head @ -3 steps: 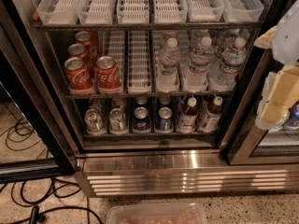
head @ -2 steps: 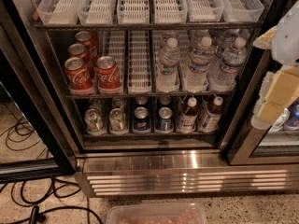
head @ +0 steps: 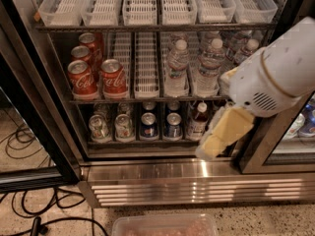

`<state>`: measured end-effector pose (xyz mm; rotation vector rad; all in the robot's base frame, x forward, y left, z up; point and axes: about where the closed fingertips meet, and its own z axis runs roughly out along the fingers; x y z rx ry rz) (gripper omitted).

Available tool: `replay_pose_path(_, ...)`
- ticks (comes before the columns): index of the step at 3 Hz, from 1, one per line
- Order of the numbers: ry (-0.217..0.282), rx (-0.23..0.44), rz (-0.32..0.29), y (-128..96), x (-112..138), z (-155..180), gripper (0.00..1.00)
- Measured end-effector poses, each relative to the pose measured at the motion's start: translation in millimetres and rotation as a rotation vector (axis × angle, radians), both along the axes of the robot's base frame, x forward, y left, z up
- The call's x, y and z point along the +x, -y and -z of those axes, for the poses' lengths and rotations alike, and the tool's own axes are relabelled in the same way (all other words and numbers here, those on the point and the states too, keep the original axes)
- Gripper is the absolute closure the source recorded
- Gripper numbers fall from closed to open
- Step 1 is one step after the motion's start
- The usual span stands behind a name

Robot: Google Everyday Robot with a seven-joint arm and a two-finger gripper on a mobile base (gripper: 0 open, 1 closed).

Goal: Pick coke can from middle shelf of fridge

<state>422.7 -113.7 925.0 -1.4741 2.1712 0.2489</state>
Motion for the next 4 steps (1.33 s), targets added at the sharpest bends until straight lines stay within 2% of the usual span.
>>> replay_pose_path(1, 0.047, 0.039, 0.019, -10.7, 12.7, -0.6, 0.00)
replay_pose_path(2, 0.048, 0.039, 0.019, -10.7, 12.7, -0.7, 0.00)
replay_pose_path(3, 0.059, 0.116, 0.010, -30.8, 12.4, 10.5, 0.00)
replay_pose_path(4, 0.061, 0.237, -0.010, -80.6, 9.9, 39.7, 0.00)
